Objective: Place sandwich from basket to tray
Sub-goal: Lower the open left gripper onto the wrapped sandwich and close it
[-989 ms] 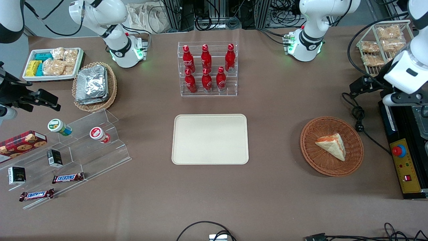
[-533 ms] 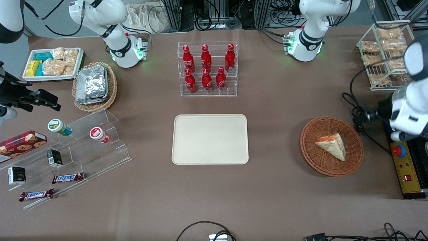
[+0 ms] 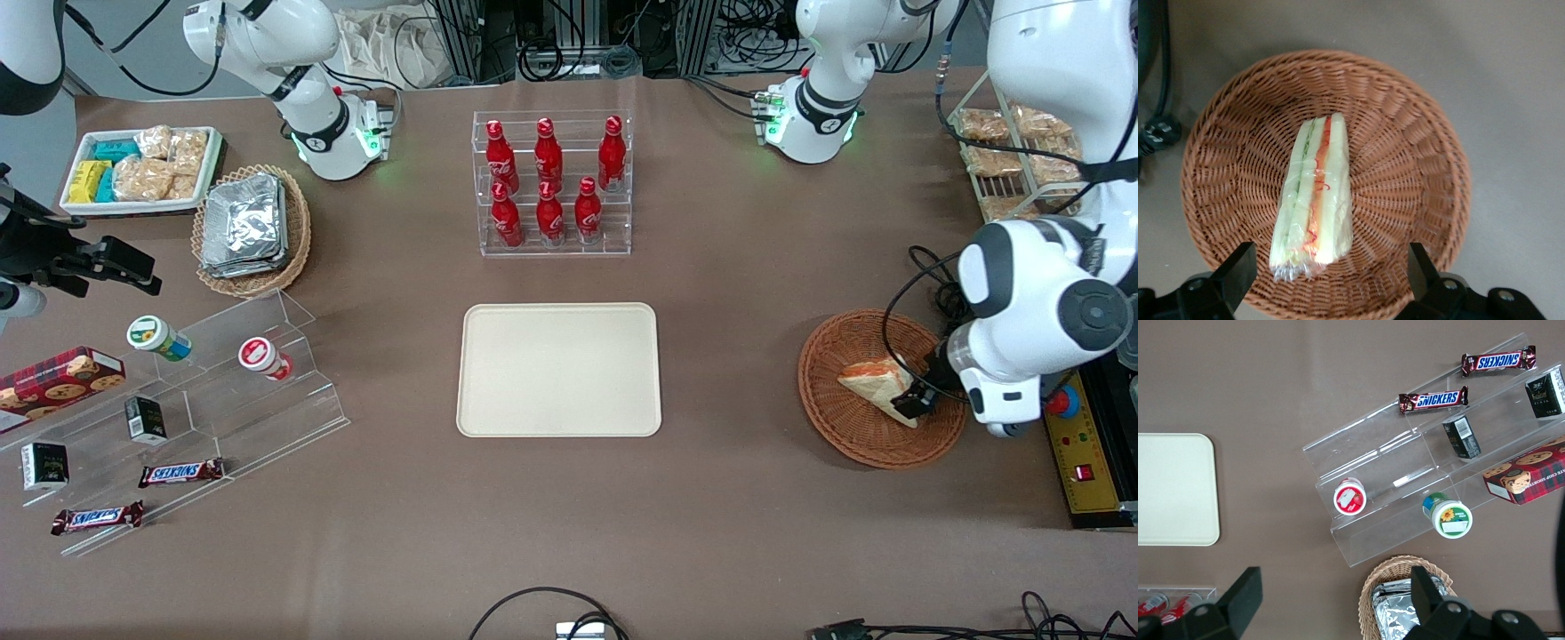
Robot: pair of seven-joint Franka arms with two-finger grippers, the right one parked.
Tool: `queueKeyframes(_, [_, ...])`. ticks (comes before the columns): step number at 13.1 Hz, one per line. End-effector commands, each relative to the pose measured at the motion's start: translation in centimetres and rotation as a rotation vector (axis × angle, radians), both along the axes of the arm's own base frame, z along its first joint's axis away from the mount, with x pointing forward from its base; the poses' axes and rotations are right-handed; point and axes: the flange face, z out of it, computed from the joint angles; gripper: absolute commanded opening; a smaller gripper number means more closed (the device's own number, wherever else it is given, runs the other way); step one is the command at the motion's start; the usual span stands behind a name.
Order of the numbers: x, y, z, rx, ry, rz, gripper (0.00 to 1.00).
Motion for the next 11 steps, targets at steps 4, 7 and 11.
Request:
queueKeyframes(4, [-2.7, 1.3, -4.2, 0.007, -0.025, 0.07, 1.0])
queueKeyframes(7, [-2.7, 1.3, -4.9, 0.006, -0.022, 0.091, 1.0])
queueKeyframes(11, [-2.6, 1.1, -5.7, 0.005, -0.016, 0.101, 0.73])
